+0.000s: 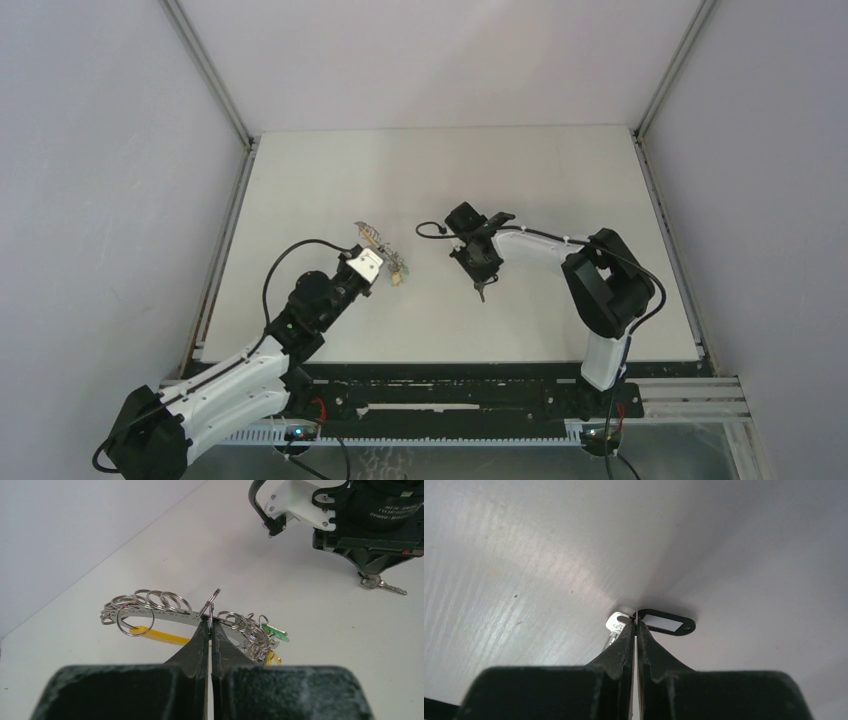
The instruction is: Put the keys on the keyring
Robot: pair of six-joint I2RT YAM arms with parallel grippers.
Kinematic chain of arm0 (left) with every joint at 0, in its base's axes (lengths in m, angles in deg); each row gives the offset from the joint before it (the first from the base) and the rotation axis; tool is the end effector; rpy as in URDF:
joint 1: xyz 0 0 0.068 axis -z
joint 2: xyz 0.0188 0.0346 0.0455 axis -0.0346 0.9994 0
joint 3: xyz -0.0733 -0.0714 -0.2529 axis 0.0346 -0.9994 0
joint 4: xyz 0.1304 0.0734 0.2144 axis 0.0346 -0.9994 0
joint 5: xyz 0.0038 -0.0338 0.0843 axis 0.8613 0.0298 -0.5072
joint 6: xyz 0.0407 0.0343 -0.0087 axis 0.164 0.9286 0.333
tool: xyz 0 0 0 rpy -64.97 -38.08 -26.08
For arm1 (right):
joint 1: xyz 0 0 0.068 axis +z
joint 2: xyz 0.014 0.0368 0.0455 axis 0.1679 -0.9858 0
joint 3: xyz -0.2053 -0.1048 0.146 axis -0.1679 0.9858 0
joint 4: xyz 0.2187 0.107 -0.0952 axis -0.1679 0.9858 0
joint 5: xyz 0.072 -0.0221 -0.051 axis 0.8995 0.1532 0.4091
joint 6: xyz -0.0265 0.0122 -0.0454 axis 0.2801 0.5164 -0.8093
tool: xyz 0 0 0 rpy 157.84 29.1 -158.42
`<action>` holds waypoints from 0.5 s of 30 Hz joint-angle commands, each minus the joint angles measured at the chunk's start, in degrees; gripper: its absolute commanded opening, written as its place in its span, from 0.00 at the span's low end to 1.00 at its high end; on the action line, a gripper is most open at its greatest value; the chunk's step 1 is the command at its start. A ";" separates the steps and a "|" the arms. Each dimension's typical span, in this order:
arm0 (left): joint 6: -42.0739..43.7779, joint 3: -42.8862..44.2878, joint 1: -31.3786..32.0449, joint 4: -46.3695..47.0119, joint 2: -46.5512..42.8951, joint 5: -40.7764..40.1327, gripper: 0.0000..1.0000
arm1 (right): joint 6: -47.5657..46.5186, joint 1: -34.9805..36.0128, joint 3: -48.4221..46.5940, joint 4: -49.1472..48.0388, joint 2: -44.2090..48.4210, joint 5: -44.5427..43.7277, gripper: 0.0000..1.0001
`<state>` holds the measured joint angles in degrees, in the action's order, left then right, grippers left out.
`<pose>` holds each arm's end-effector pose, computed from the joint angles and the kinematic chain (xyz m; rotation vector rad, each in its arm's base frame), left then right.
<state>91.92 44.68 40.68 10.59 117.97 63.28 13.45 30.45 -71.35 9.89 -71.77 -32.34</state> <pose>0.1460 -0.1137 0.2273 0.7332 1.4562 -0.2141 0.2687 0.2225 0.1648 -0.9353 2.7304 0.0116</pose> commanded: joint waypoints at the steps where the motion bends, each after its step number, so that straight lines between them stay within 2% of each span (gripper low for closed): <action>1: -0.88 0.05 -0.20 4.62 -0.24 2.10 0.00 | -6.25 -0.04 1.48 -3.59 7.64 4.18 0.00; 8: -1.26 0.95 -0.20 3.52 -0.56 6.21 0.00 | -8.82 0.85 5.36 -8.02 16.39 11.56 0.00; 15: 0.57 3.55 0.60 0.74 0.62 12.73 0.00 | -15.16 2.86 10.31 -15.52 24.84 11.31 0.00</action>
<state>91.97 44.75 40.77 10.13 118.04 70.65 3.51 32.42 -63.28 1.41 -52.08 -22.87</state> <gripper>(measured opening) 0.010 0.003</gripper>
